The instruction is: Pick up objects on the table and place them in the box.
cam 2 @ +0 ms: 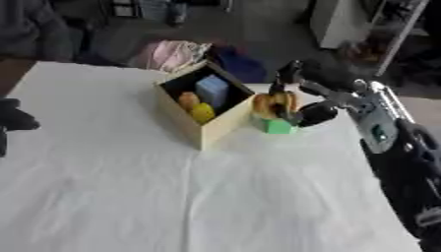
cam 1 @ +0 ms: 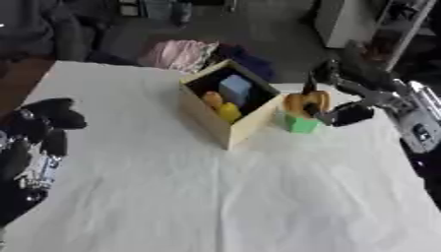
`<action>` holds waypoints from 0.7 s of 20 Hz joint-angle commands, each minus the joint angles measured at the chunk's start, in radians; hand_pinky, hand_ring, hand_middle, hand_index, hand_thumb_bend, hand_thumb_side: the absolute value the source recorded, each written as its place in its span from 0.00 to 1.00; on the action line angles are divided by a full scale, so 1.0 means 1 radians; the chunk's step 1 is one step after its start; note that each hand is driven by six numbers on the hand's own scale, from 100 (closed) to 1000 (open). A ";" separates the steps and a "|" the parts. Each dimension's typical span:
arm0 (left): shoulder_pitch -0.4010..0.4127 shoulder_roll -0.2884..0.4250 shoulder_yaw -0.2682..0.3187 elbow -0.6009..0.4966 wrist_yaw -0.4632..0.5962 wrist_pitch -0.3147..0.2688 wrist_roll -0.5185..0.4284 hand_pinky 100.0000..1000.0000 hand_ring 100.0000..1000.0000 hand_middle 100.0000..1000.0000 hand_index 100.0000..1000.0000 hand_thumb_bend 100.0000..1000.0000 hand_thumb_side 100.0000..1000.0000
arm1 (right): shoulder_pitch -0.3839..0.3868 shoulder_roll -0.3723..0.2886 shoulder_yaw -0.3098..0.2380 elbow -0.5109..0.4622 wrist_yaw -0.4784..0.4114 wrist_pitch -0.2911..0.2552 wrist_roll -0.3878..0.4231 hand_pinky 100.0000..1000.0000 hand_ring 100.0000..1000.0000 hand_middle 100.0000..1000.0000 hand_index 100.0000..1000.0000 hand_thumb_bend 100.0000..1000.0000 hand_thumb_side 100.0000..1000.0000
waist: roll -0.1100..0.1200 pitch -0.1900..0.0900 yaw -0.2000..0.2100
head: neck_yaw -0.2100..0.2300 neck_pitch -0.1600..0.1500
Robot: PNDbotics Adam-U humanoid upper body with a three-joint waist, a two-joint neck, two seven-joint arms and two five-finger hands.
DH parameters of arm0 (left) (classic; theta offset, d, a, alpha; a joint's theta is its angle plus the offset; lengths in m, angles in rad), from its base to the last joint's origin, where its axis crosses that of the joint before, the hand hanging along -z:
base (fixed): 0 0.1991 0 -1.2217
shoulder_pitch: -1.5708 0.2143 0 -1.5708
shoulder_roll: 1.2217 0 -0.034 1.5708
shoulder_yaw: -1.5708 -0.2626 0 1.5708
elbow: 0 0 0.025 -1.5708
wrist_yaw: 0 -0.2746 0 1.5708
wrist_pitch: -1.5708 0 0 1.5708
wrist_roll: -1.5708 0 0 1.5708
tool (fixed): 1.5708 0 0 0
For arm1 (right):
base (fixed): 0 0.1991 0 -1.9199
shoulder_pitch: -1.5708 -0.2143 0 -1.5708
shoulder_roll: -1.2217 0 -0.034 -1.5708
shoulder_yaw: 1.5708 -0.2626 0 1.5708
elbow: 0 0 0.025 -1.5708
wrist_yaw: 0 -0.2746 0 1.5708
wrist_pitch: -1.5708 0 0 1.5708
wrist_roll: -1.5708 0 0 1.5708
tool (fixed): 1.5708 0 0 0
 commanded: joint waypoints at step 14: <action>-0.049 -0.013 -0.020 -0.015 0.032 0.008 -0.028 0.73 0.64 0.58 0.81 0.00 0.50 | -0.049 0.103 -0.061 0.159 0.233 0.127 -0.149 0.85 0.80 0.91 1.00 0.00 0.07 | -0.024 0.007 0.093 | -0.140 -0.015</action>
